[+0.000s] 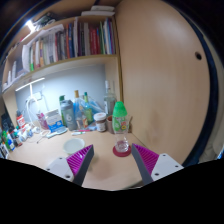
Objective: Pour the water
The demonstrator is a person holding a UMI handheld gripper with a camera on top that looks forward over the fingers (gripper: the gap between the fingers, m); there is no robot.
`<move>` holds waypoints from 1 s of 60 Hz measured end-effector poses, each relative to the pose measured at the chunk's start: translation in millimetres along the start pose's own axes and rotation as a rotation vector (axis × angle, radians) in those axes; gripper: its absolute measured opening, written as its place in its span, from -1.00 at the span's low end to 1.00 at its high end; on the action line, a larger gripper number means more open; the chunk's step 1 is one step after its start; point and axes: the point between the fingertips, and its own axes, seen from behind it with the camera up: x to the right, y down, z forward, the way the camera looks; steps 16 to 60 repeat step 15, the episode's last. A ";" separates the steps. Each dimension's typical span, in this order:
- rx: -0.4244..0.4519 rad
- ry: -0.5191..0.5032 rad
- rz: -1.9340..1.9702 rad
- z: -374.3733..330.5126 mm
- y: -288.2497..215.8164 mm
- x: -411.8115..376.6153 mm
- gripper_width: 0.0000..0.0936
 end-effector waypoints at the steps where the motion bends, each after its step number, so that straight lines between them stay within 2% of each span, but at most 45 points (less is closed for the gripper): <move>1: 0.000 -0.001 -0.002 -9.9 -1.6 -3.6 0.80; 15: 0.003 -0.037 -0.049 -159.7 -6.1 -49.8 0.80; 60: 0.003 -0.037 -0.049 -159.7 -6.1 -49.8 0.80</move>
